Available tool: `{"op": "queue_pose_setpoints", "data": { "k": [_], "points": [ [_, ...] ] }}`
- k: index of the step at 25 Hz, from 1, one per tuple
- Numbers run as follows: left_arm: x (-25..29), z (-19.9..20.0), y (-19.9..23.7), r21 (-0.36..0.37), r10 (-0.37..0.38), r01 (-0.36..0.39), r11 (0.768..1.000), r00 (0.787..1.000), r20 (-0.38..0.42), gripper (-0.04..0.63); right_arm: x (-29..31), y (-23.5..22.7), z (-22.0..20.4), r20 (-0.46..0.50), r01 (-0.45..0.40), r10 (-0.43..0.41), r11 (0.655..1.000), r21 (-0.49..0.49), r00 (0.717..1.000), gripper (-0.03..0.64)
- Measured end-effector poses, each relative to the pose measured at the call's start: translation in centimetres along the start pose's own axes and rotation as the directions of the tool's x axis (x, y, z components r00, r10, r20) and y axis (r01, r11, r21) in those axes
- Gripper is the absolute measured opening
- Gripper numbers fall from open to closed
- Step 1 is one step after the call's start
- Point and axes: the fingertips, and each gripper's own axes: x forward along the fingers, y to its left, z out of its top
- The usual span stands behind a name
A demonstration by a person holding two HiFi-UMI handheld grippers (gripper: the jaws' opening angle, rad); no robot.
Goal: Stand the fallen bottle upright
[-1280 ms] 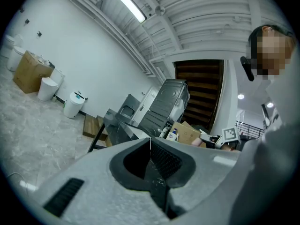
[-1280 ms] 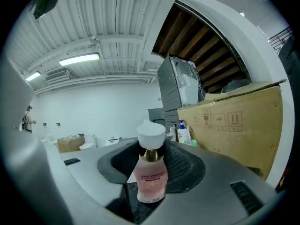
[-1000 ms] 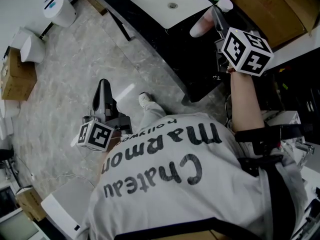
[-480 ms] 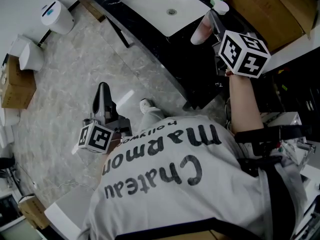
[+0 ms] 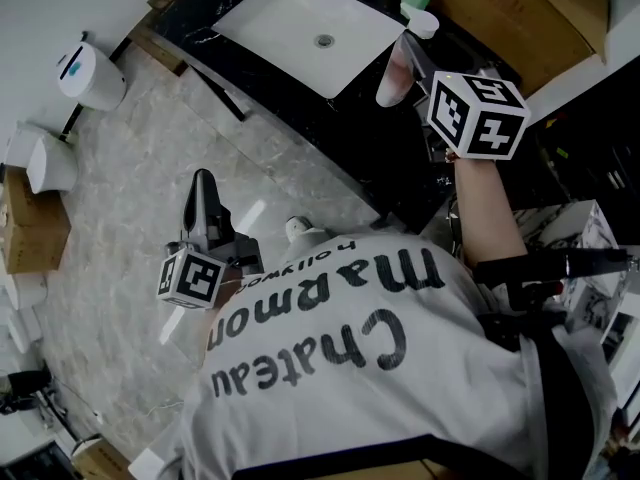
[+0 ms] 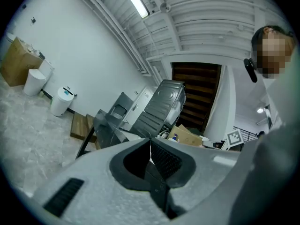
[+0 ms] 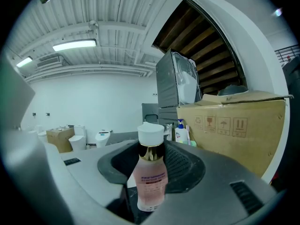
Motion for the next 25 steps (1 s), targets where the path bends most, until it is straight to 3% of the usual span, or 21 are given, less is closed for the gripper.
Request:
{"op": "queue_pose_setpoints", "data": {
  "k": [16, 21, 25],
  "points": [
    [9.0, 3.6, 2.0, -0.007, -0.204, 0.204, 0.979, 0.973, -0.109, 0.017, 0.0, -0.1, 0.0, -0.031, 0.178, -0.178, 0.984, 0.011, 0.984, 0.161],
    [9.3, 4.0, 3.2, 0.012, -0.22, 0.224, 0.975, 0.965, -0.14, 0.018, 0.2, -0.4, 0.1, -0.022, 0.227, -0.227, 0.974, 0.017, 0.974, 0.161],
    [8.1, 5.1, 5.3, 0.04, -0.184, 0.191, 0.981, 0.975, -0.127, 0.018, 0.5, -0.4, 0.1, -0.017, 0.232, -0.232, 0.973, 0.003, 0.973, 0.161]
  ]
}}
